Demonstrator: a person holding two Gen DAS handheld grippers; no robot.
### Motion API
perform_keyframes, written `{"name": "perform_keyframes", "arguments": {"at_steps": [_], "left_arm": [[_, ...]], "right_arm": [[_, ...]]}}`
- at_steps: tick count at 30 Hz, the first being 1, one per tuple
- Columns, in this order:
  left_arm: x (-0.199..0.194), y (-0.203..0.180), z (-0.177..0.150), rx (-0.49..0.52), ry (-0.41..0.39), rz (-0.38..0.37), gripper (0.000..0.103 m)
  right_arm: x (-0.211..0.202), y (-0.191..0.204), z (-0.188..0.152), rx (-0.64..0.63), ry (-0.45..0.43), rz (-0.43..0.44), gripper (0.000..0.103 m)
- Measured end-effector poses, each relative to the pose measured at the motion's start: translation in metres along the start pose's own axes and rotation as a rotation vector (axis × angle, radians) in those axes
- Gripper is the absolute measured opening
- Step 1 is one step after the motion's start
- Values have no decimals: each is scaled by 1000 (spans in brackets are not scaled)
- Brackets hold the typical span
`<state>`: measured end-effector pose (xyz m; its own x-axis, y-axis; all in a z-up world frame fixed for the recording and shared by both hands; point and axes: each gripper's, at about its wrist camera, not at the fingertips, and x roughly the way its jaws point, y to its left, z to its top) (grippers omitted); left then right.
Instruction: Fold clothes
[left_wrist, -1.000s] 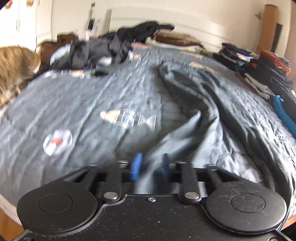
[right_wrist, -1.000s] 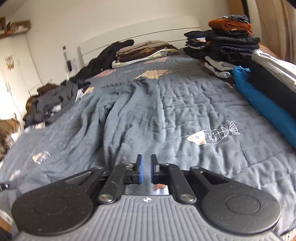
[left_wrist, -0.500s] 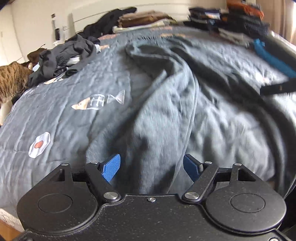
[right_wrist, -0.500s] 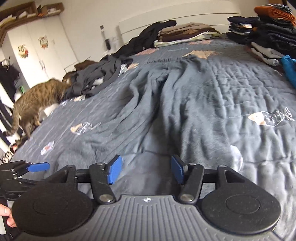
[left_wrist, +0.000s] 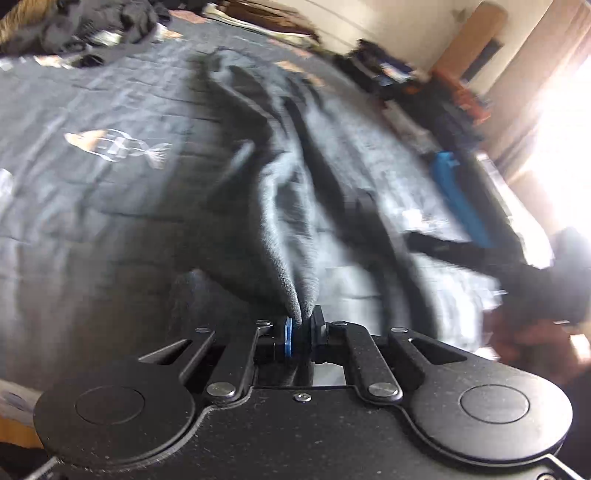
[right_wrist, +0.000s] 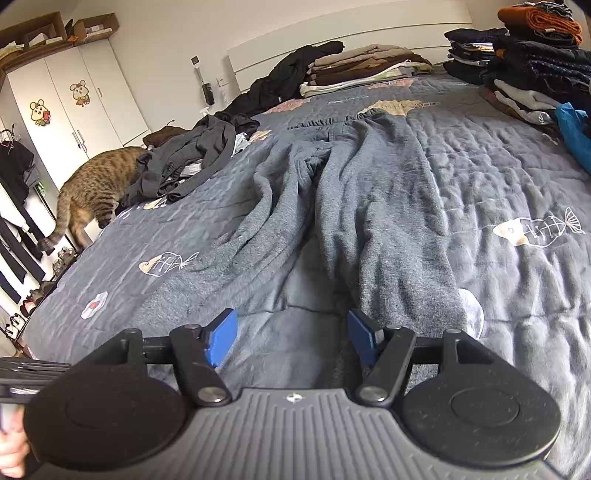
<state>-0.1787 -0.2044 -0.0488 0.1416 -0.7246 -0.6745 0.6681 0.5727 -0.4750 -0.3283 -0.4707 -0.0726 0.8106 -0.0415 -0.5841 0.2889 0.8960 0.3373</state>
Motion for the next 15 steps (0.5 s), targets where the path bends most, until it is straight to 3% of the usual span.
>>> {"name": "perform_keyframes", "arguments": {"at_steps": [1,5,7,8,10,12,15], "left_arm": [[1,-4,-2,5,20,3,9],[38,-21,-24,160,217,227,11],[41,-23,-32,153,230,223,18],[34,-25,-32,150,186,206,21],[16,-28,-28,142,71,179,49],[-1,-26,-12,140,-63,184,66],[-11,-21,22,133,-171,254,67]], "right_arm": [[0,0,0,2,0,7,66],[1,2,1,3,10,17,67],[2,3,0,-1,17,17,68],[2,4,0,-3,20,18,68],[2,6,1,-8,20,20,68],[2,8,4,-14,18,23,69],[5,15,20,-30,4,31,70]]}}
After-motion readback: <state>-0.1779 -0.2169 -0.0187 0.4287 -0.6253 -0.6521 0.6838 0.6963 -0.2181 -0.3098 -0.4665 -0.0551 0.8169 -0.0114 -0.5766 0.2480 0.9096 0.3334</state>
